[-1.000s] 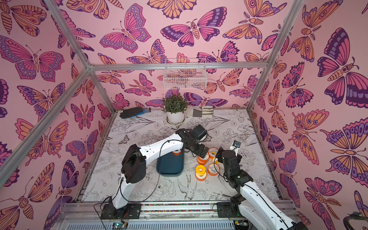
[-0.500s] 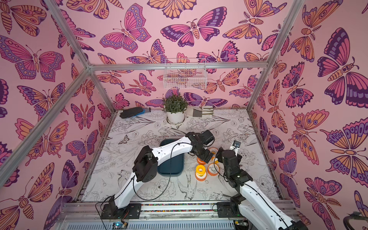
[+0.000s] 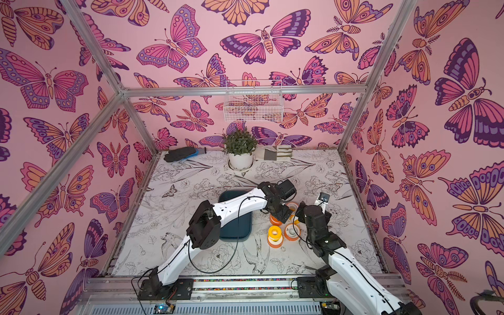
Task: Put the sealing tape into the storage box
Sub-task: Pick up the sealing tape at the center of the board.
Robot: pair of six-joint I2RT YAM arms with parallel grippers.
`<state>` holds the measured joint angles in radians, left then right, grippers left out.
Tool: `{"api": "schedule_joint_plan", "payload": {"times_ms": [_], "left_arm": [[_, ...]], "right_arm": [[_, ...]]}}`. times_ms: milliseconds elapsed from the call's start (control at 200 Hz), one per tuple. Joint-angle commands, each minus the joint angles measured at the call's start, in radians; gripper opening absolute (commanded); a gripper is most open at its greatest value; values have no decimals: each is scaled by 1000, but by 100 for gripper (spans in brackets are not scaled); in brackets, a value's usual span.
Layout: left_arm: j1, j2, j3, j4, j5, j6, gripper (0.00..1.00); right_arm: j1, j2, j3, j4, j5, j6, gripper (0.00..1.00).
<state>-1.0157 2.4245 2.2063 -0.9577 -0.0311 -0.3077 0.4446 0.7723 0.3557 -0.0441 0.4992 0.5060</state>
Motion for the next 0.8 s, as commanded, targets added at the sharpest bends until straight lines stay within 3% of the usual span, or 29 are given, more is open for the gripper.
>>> {"api": "schedule_joint_plan", "payload": {"times_ms": [0, 275, 446, 791], "left_arm": [[-7, 28, 24, -38, -27, 7, 87], [-9, 31, 28, -50, -42, -2, 80], [-9, 23, 30, -64, -67, 1, 69], [-12, -52, 2, -67, -111, 4, 62]], "right_arm": [[-12, 2, 24, 9, -1, 14, 90], [-14, 2, 25, 9, -3, 15, 90], [-15, 4, 25, 10, -6, 15, 90], [-17, 1, 23, 7, -7, 16, 90]]}}
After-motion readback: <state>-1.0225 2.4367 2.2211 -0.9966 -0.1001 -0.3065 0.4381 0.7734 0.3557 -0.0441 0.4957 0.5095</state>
